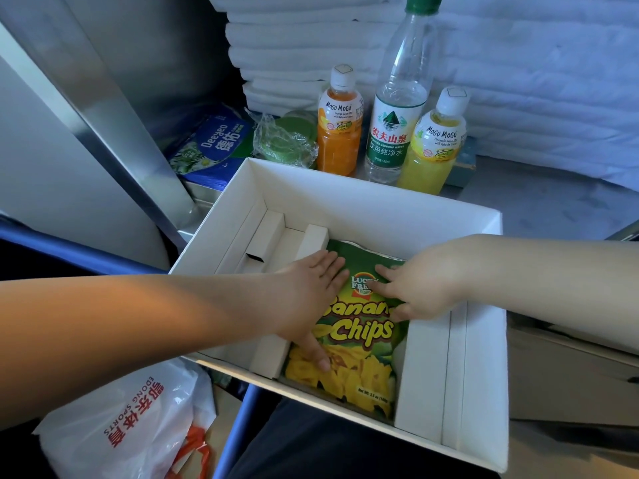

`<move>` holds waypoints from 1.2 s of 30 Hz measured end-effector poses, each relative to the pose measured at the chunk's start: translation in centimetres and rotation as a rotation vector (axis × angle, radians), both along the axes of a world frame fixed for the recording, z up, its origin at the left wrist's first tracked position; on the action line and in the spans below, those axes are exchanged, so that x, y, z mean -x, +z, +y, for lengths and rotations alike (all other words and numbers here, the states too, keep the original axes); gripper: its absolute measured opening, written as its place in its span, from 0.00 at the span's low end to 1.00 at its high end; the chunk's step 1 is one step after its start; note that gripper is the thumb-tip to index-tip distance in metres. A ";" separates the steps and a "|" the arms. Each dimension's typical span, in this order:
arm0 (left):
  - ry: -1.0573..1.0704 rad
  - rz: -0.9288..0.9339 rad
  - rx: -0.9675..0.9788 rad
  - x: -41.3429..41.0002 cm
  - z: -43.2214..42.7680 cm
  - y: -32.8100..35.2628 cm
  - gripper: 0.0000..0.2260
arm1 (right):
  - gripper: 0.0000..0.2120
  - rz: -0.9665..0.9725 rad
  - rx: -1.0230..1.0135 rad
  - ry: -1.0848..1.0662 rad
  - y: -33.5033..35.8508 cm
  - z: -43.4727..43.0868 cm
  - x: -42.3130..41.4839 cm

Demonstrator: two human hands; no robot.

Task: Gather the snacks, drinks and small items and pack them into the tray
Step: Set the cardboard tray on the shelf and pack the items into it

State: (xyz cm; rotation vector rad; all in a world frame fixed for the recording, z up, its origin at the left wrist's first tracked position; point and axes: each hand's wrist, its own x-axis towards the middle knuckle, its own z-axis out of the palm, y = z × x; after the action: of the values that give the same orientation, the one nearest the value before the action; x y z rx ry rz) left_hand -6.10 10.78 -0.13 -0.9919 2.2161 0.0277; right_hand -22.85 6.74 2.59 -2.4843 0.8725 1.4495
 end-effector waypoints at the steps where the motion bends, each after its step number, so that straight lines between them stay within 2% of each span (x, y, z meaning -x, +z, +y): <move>1: 0.003 -0.019 -0.005 0.1 -0.1 0.0 0.60 | 0.32 -0.002 -0.010 -0.010 0.0 0.1 0.1; 4: -0.017 0.002 -0.008 -0.2 0.1 -0.2 0.57 | 0.31 -0.028 -0.047 -0.031 0.9 -0.1 0.4; 8: -0.259 0.179 -0.065 -0.6 0.9 -0.4 0.42 | 0.27 -0.052 -0.116 0.019 1.8 0.0 1.3; 11: -0.318 0.226 -0.167 -0.4 1.0 -0.4 0.37 | 0.26 -0.029 -0.103 0.078 1.4 0.6 1.8; 20: -0.280 0.161 -0.244 0.3 1.3 -0.2 0.35 | 0.25 0.005 -0.113 0.137 0.4 -0.2 1.3; 24: -0.280 0.174 -0.262 0.4 1.8 -0.3 0.33 | 0.21 -0.021 -0.143 0.168 0.7 -0.7 1.4; 29: -0.246 0.168 -0.278 0.7 2.0 -0.5 0.32 | 0.23 0.071 -0.100 0.268 0.3 0.3 1.3; 32: -0.199 0.216 -0.304 0.6 1.6 -0.2 0.32 | 0.22 0.054 -0.114 0.226 0.7 0.3 1.3; 34: -0.113 0.244 -0.241 0.1 0.8 0.1 0.33 | 0.21 0.006 -0.131 0.132 1.2 -0.1 1.3; 36: -0.033 0.190 -0.058 -0.7 -0.3 0.3 0.35 | 0.22 -0.043 -0.100 0.048 1.6 -0.5 1.4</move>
State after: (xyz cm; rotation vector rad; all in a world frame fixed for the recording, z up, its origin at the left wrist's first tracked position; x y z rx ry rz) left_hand -5.40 10.53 0.21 -0.9549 2.3895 0.1767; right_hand -24.20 6.21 4.19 -2.4698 0.7190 1.4118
